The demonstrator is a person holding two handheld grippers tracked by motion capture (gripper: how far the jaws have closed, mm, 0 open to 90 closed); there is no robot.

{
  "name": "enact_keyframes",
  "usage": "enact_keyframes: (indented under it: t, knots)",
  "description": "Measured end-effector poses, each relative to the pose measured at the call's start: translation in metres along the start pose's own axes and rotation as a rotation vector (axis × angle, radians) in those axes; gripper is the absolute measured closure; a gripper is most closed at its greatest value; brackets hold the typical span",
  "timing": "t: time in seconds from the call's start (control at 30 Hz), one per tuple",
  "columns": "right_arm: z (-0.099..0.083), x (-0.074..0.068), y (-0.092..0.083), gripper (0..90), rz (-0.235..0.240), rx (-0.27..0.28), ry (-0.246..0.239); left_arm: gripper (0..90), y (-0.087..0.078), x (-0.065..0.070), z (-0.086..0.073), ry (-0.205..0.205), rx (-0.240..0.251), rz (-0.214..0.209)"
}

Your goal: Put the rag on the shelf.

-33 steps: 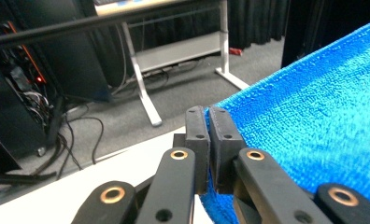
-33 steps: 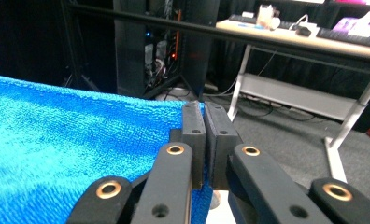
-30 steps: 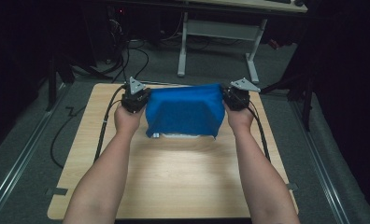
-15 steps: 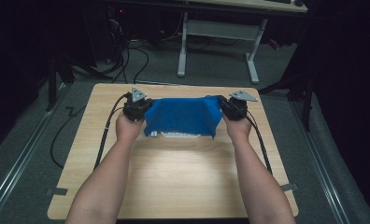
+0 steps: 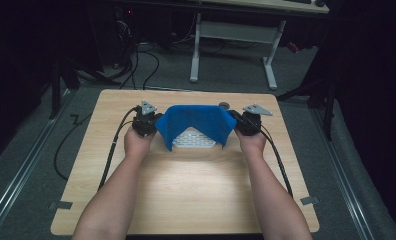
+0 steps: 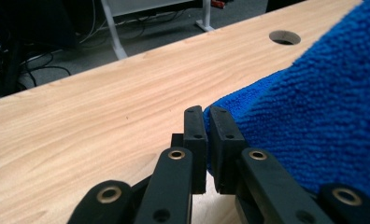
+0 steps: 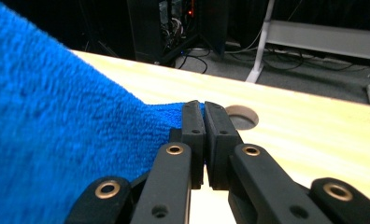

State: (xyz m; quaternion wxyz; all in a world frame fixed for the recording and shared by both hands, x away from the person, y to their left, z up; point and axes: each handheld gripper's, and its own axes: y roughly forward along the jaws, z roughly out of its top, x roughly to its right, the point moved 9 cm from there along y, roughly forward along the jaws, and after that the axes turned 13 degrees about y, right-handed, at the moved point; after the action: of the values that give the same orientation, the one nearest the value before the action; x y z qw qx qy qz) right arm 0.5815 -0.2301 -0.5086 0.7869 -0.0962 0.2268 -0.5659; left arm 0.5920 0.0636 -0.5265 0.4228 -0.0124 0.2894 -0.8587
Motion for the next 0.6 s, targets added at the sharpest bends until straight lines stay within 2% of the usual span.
enact_keyframes:
  t: [0.1, 0.3, 0.4, 0.43, 0.47, 0.6]
  knots:
    - [-0.012, 0.002, 0.002, 88.1, -0.007, -0.025, 0.0, 85.7, 0.001, 0.003, -0.006, -0.011, -0.007, -0.007]
    - [-0.019, 0.001, 0.003, 87.5, -0.005, -0.032, -0.002, 84.0, 0.003, 0.007, -0.012, -0.025, -0.011, -0.018]
    - [-0.02, 0.004, 0.001, 78.6, -0.004, -0.025, 0.016, 73.9, 0.001, 0.006, -0.012, -0.04, -0.008, -0.014]
    - [-0.02, 0.004, 0.001, 78.6, -0.004, -0.025, 0.016, 71.2, 0.001, 0.006, -0.012, -0.04, -0.008, -0.014]
    - [-0.02, 0.007, 0.0, 71.7, -0.014, -0.025, 0.028, 68.0, -0.001, 0.004, -0.012, -0.051, -0.014, -0.004]
    - [-0.015, 0.01, -0.007, 67.8, -0.027, -0.014, 0.029, 62.0, -0.004, 0.002, -0.01, -0.058, -0.018, 0.009]
